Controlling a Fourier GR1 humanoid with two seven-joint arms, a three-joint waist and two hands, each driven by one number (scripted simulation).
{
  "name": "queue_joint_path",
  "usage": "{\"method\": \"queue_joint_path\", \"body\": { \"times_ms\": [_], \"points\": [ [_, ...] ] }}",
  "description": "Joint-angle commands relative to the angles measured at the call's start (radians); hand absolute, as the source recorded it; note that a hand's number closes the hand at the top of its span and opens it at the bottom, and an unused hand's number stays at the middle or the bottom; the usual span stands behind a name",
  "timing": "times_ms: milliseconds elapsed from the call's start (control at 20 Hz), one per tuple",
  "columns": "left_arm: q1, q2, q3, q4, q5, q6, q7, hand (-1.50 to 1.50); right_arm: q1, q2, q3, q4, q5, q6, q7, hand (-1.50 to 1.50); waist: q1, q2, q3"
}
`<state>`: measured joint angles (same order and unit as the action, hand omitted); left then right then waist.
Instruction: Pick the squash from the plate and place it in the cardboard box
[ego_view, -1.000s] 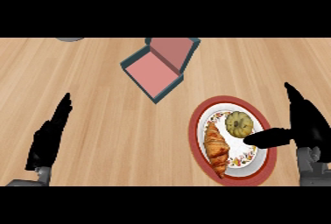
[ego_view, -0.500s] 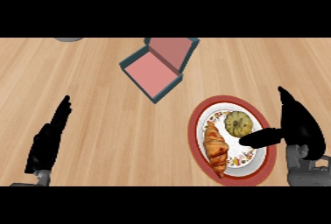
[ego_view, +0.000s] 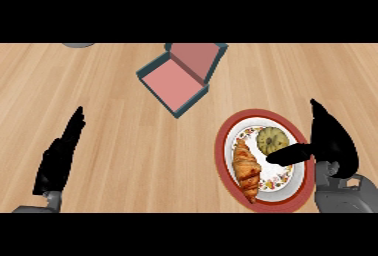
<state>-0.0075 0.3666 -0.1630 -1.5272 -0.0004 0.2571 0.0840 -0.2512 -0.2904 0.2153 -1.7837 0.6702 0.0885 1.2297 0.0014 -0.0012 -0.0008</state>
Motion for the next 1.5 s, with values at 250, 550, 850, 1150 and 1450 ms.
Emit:
{"method": "queue_joint_path", "body": {
  "times_ms": [250,550,850,1150,1450],
  "points": [
    [-0.005,0.026,0.058,0.007,0.015,-0.052,-0.004,0.0,0.019,0.082,-0.038,-0.001,0.08,0.051,0.137,-1.5,-0.003,0.0,0.0],
    [-0.008,-0.036,0.024,0.008,-0.027,-0.026,0.002,0.0,-0.033,0.139,-0.076,0.083,0.123,0.079,0.099,-1.5,0.001,0.001,0.0],
    [0.012,-0.011,0.078,0.012,-0.013,-0.063,-0.023,0.0,0.019,0.166,-0.11,0.13,0.155,0.056,0.008,-1.5,0.002,0.002,0.0],
    [-0.025,-0.056,0.05,-0.02,-0.068,-0.041,0.04,0.0,0.03,0.188,-0.168,0.146,0.139,0.07,-0.041,1.5,-0.002,0.001,0.001],
    [0.003,-0.052,0.083,0.027,-0.056,-0.073,-0.019,0.0,-0.013,0.152,-0.117,0.2,0.333,0.051,-0.054,1.5,-0.001,0.002,0.0]
  ]
}}
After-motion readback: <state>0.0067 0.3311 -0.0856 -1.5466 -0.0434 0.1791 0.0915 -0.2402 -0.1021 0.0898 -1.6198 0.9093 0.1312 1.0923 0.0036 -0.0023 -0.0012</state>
